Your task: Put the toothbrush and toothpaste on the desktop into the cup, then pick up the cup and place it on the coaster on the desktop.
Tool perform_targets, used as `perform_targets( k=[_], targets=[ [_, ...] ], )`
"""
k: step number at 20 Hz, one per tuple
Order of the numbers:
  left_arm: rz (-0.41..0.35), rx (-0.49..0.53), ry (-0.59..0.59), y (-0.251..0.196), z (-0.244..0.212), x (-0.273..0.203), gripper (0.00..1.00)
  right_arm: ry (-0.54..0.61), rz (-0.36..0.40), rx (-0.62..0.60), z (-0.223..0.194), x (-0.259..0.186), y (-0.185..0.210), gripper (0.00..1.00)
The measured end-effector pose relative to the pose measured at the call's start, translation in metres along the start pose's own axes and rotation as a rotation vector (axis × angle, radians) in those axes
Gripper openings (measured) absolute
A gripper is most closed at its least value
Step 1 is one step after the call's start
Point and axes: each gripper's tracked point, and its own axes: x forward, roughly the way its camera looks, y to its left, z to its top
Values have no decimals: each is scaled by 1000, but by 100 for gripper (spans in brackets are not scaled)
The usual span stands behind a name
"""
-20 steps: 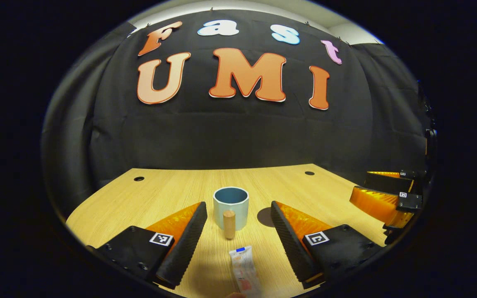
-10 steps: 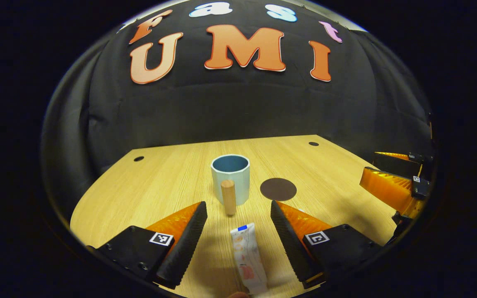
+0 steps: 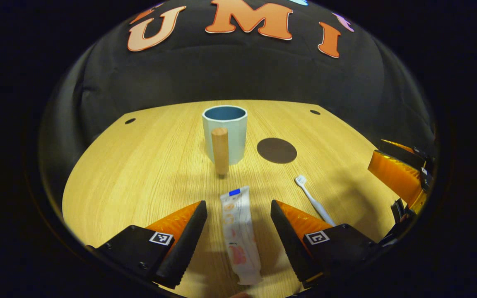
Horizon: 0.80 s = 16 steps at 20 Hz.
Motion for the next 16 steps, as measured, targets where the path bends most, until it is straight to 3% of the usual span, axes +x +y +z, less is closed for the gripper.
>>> perform_targets(
  k=[5, 10, 12, 13, 14, 16],
  targets=[
    [18, -16, 120, 2, -15, 3, 100, 46, 12, 13, -13, 2, 6, 97],
    [22, -13, 145, -3, -21, 0, 96, 101, 16, 20, -25, 4, 9, 98],
    [11, -23, 166, -6, -25, 0, 76, 124, 13, 18, -29, 4, 9, 97],
    [5, -40, 176, -7, -27, 0, 71, 137, 16, 21, -32, 5, 10, 97],
    [-3, -57, 184, -8, -26, 0, 53, 154, 20, 25, -35, 5, 11, 97],
    [-28, -97, 195, -6, -24, -5, 46, 189, 36, 35, -39, 4, 16, 97]
  ],
)
